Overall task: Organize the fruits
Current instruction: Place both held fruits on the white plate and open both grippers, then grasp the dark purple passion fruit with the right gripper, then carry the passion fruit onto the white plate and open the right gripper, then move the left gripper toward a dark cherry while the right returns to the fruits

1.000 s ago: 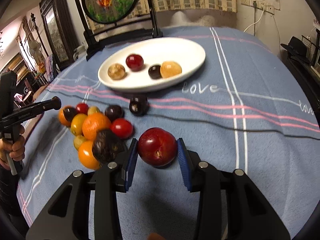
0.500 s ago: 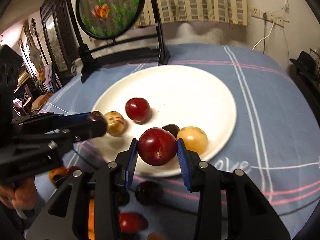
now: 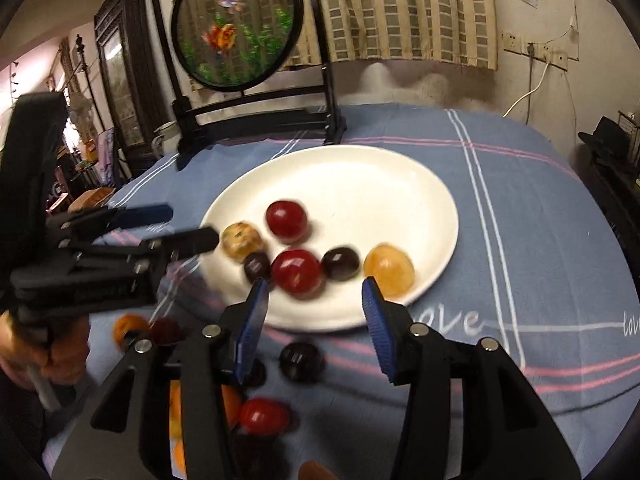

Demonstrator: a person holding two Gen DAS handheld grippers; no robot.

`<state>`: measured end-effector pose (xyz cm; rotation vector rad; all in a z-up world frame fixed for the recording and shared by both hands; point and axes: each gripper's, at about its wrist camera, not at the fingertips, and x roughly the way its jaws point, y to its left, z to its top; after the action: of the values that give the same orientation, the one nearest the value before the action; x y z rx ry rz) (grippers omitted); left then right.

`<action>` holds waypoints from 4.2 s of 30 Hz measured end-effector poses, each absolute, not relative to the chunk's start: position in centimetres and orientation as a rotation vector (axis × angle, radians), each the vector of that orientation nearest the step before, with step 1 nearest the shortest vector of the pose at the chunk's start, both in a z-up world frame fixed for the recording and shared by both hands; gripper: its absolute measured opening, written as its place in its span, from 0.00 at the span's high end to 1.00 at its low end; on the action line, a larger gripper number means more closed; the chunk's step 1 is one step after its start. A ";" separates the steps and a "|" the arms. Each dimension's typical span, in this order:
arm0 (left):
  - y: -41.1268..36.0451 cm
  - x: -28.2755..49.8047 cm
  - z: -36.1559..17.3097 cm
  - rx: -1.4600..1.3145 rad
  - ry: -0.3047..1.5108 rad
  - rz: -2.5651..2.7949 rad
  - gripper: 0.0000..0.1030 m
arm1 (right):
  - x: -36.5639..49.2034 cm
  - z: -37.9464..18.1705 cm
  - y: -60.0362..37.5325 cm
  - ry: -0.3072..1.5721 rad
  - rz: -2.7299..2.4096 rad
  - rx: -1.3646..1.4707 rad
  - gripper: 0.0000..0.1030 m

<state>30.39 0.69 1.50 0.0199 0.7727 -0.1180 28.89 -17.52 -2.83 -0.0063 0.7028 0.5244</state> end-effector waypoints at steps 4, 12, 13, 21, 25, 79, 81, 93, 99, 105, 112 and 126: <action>2.2 27.8 1.9 0.041 0.756 -0.084 0.15 | 26.7 -3.5 -17.7 0.729 0.576 -0.023 0.53; 7.9 23.8 0.0 -0.068 0.769 -0.001 0.14 | 23.5 -5.4 -17.9 0.819 0.666 -0.015 0.53; 8.4 23.6 -0.4 -0.087 0.783 0.002 0.14 | 23.4 -5.5 -18.0 0.826 0.665 -0.013 0.53; 8.7 22.4 -0.7 -0.090 0.777 0.001 0.13 | 22.8 -6.1 -18.7 0.880 0.682 0.035 0.55; 8.3 22.4 -1.1 -0.073 0.794 -0.016 0.13 | 23.3 -6.7 -19.2 0.930 0.745 0.118 0.55; 4.3 21.8 -4.8 0.179 0.889 -0.277 0.56 | 20.1 -6.9 -18.5 0.845 0.596 -0.195 0.56; 4.5 21.6 -4.6 0.177 0.888 -0.269 0.56 | 20.1 -6.7 -18.7 0.839 0.601 -0.182 0.56; 5.2 23.6 0.5 0.009 0.775 -0.240 0.57 | 24.3 -2.0 -20.2 0.679 0.570 0.029 0.56; 3.7 30.5 1.5 -0.058 0.796 -0.210 0.57 | 31.1 -2.0 -18.5 0.658 0.473 0.077 0.56; 2.2 36.1 0.3 -0.049 0.830 -0.176 0.57 | 34.6 -3.5 -17.4 0.693 0.474 0.088 0.56; 1.9 35.9 1.2 -0.043 0.788 -0.116 0.24 | 34.5 -2.1 -17.7 0.667 0.465 0.077 0.37; 4.2 22.1 -0.9 0.016 0.790 -0.093 0.08 | 22.2 -3.8 -16.7 0.710 0.665 -0.034 0.37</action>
<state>22.08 4.18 -0.92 0.0161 0.7903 -0.0931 22.18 -16.67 -3.76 -0.0341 0.7102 0.6653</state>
